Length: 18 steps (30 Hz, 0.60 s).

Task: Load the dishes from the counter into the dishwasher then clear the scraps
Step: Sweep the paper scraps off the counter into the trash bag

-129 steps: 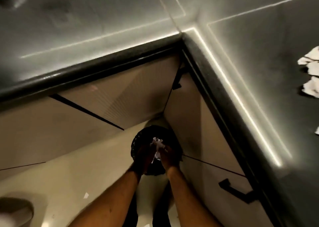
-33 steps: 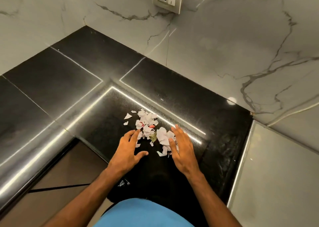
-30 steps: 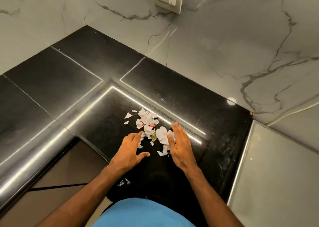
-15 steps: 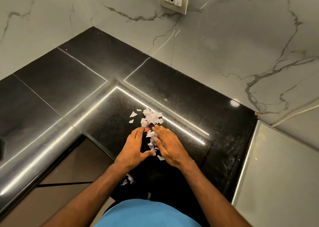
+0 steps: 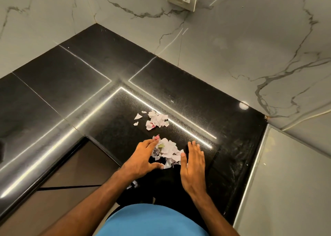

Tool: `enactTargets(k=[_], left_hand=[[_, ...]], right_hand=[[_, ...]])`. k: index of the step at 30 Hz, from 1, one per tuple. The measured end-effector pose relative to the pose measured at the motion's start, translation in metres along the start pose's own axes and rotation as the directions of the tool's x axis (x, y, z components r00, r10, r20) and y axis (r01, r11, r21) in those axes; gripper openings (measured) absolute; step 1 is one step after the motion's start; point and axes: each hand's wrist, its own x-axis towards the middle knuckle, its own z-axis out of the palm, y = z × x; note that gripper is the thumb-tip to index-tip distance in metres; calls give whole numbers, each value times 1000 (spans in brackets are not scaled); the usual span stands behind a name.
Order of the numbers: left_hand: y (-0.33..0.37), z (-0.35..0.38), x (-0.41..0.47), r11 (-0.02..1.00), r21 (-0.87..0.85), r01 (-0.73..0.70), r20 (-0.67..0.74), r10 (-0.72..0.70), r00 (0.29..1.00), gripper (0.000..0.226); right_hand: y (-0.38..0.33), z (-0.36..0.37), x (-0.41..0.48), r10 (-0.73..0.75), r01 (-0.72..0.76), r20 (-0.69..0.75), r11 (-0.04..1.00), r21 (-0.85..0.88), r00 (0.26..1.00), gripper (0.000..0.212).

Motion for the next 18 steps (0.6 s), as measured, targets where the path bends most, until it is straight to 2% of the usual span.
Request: enactTargets(k=[3, 5, 7, 10, 12, 14, 18], left_hand=[[6, 3, 2, 1000, -2, -21, 19, 21, 1000, 106], [8, 2, 2, 1000, 8, -28, -5, 28, 1000, 106], [5, -2, 1, 1000, 13, -15, -72, 16, 997, 106], [1, -9, 2, 1000, 18, 6, -102, -4, 995, 111], [2, -13, 5, 999, 32, 28, -59, -26, 998, 116], [6, -14, 8, 998, 53, 46, -7, -45, 999, 119], [15, -8, 12, 997, 70, 24, 60, -28, 998, 120]], right_hand=[[-15, 12, 4, -71, 69, 107, 997, 24, 992, 57], [-25, 8, 13, -99, 68, 182, 984, 167, 978, 55], [-30, -2, 20, -83, 25, 191, 957, 290, 978, 50], [-22, -24, 21, -38, 26, 52, 976, 214, 998, 37], [-13, -37, 19, 31, -37, 41, 987, 156, 999, 32], [-9, -45, 16, 63, -75, 119, 992, 99, 991, 35], [-21, -34, 17, 12, -37, 275, 996, 87, 961, 43]])
